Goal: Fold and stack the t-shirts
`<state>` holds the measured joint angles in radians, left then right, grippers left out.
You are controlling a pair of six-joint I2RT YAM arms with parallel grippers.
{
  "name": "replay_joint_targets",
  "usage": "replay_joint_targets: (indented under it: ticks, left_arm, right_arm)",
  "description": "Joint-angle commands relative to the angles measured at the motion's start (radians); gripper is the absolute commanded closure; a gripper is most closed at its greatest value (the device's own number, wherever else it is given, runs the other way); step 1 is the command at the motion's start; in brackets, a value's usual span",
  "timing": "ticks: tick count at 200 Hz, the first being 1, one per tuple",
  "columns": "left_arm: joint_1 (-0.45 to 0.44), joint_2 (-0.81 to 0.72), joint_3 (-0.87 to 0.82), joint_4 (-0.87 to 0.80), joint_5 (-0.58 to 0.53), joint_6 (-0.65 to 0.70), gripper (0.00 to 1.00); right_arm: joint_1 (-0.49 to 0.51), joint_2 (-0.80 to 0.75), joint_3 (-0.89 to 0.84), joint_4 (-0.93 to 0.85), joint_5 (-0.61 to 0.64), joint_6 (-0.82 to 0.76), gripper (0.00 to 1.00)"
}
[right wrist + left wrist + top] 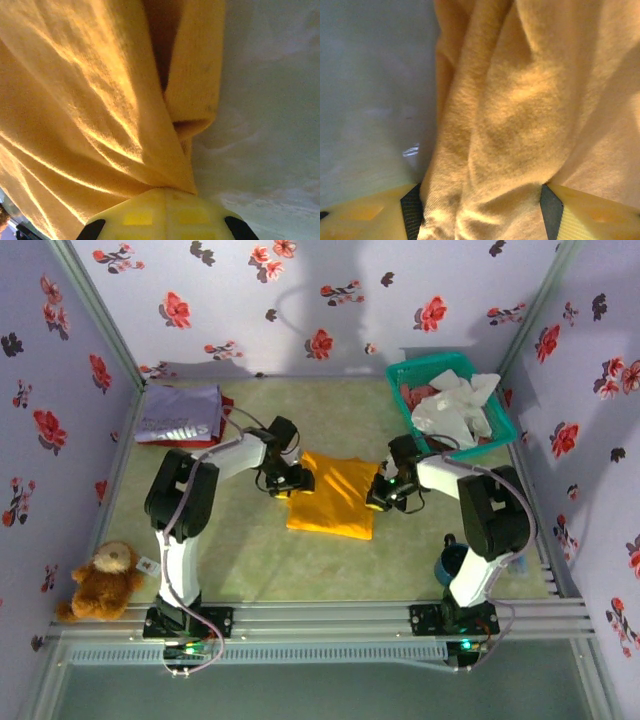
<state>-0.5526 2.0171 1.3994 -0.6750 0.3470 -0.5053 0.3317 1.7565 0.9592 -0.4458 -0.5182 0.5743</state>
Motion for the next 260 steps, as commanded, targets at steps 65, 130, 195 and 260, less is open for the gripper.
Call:
replay_joint_targets:
  ticks: [65, 130, 195, 260]
  left_arm:
    - [-0.181, 0.143, 0.139, -0.163, -0.253, 0.031, 0.44]
    - [-0.251, 0.124, 0.096, -0.094, -0.300, -0.053, 0.91]
    - [-0.092, 0.054, 0.216, -0.233, -0.380, 0.087, 1.00]
    - [0.118, 0.098, 0.477, -0.429, -0.577, 0.268, 1.00]
  right_arm:
    - [0.003, -0.047, 0.008, -0.032, 0.049, -0.016, 0.98]
    - [-0.009, -0.169, 0.044, -0.068, 0.069, -0.013, 0.85]
    - [-0.096, -0.441, 0.089, -0.238, 0.085, -0.050, 0.43]
    - [-0.165, -0.557, 0.047, -0.376, 0.051, -0.125, 0.41]
